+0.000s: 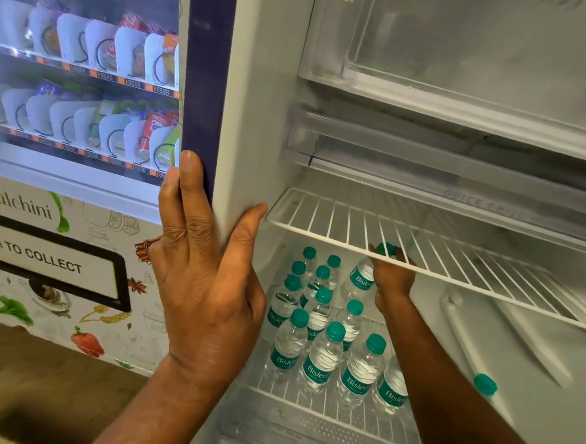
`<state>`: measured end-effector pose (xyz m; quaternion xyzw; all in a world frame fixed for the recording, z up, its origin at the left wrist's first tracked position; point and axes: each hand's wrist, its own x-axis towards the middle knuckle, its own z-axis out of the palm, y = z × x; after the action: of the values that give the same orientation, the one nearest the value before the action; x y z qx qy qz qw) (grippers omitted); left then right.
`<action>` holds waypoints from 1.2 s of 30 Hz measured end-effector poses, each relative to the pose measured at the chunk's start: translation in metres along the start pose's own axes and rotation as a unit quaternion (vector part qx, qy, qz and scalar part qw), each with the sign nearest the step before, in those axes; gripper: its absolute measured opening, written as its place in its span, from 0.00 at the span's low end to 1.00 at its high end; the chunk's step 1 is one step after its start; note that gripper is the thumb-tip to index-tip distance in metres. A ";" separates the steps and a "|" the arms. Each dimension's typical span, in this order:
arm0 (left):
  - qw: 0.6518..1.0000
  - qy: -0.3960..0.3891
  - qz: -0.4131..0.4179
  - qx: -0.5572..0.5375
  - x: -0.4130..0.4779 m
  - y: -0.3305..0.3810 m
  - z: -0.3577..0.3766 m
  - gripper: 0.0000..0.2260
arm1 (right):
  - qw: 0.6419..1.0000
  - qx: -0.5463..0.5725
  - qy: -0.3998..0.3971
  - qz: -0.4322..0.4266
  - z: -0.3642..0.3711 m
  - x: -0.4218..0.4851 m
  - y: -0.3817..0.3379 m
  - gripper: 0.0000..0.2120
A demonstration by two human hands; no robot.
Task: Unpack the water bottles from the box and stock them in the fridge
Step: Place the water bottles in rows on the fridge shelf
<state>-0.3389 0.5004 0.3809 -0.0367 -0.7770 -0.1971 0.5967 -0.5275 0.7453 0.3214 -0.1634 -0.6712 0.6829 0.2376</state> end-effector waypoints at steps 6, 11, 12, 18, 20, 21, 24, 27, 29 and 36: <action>1.000 -0.007 -0.002 -0.004 0.001 0.000 -0.001 0.22 | 0.989 -0.124 -0.061 -0.051 0.011 -0.002 0.015 0.17; 1.000 -0.009 -0.003 -0.003 0.000 -0.001 -0.001 0.21 | 0.981 -0.183 -0.054 -0.044 0.017 -0.002 0.026 0.22; 1.000 -0.009 -0.003 -0.003 0.000 -0.001 -0.001 0.21 | 0.979 -0.193 -0.054 -0.040 0.018 -0.001 0.028 0.24; 1.000 -0.008 -0.005 -0.006 0.000 -0.001 0.000 0.22 | 0.958 -0.277 -0.077 -0.020 0.020 0.007 0.041 0.23; 1.000 -0.009 -0.005 -0.005 0.000 -0.001 0.000 0.22 | 0.946 -0.312 -0.081 -0.012 0.021 0.008 0.042 0.21; 1.000 -0.010 -0.005 -0.004 0.000 -0.001 0.000 0.21 | 0.940 -0.329 -0.085 -0.008 0.022 0.009 0.042 0.20; 1.000 -0.013 -0.007 -0.003 -0.001 -0.001 0.001 0.21 | 0.923 -0.372 -0.097 0.001 0.023 0.012 0.042 0.21; 1.000 -0.007 -0.004 -0.006 -0.002 -0.002 0.001 0.19 | 0.917 -0.387 -0.100 0.006 0.024 0.013 0.042 0.22; 1.000 -0.004 -0.003 -0.007 -0.002 -0.002 0.002 0.18 | 0.912 -0.396 -0.103 0.009 0.025 0.015 0.044 0.22; 1.000 0.003 -0.003 -0.015 -0.004 -0.004 0.004 0.17 | 0.905 -0.409 -0.114 0.014 0.023 0.022 0.047 0.21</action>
<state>-0.3427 0.4991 0.3748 -0.0427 -0.7720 -0.2104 0.5982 -0.5632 0.7390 0.2779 -0.1766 -0.9118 0.3653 0.0627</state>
